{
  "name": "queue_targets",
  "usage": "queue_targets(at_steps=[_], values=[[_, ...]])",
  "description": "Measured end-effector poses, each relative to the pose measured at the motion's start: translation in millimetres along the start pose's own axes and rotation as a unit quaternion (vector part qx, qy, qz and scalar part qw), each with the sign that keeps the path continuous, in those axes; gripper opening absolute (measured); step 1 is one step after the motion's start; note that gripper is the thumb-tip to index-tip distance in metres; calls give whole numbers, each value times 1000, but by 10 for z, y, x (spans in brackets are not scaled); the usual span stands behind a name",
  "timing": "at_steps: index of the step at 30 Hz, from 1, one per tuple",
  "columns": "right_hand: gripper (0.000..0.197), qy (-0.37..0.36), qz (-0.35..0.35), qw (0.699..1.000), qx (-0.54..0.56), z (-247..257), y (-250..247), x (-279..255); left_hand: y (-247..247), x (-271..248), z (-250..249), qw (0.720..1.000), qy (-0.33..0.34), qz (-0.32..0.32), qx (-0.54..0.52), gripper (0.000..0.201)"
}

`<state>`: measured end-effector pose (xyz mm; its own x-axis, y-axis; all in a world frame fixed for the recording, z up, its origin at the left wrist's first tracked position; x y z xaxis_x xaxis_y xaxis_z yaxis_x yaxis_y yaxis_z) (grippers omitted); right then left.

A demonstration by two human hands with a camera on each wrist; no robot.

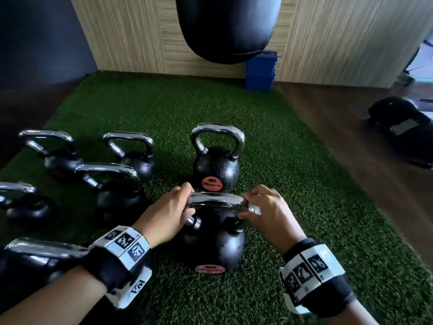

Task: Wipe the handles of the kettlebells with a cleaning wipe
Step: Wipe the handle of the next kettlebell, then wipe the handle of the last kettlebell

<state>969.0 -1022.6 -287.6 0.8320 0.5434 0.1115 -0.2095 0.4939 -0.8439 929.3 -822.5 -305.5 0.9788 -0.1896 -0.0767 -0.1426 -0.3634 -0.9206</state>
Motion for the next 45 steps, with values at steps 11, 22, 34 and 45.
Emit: queue_targets(at_steps=[11, 22, 34, 45], values=[[30, 4, 107, 994, 16, -36, -120, 136, -215, 634, 708, 935, -138, 327, 12, 52], [35, 49, 3, 996, 73, -242, -562, 640, -364, 1386, 1483, 931, -260, 217, -139, 64], [39, 161, -71, 980, 87, -690, -717, 1693, 405, 2245, 1471, 869, -256, 147, -396, 66], [34, 46, -42, 998, -18, -378, -698, 2519, -149, 2466, 1754, 957, -190, 210, -64, 96]])
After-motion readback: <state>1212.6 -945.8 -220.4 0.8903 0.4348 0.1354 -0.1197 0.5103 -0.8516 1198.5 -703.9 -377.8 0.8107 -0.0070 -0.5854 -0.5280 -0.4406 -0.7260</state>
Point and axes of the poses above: each hand's wrist, its own x-axis towards the middle knuckle, its own y-axis out of the palm, z = x × y, the point moved 10 cm from there along x, towards the middle knuckle, and after that the axes turned 8 degrees about z, right-handed, at the moved point
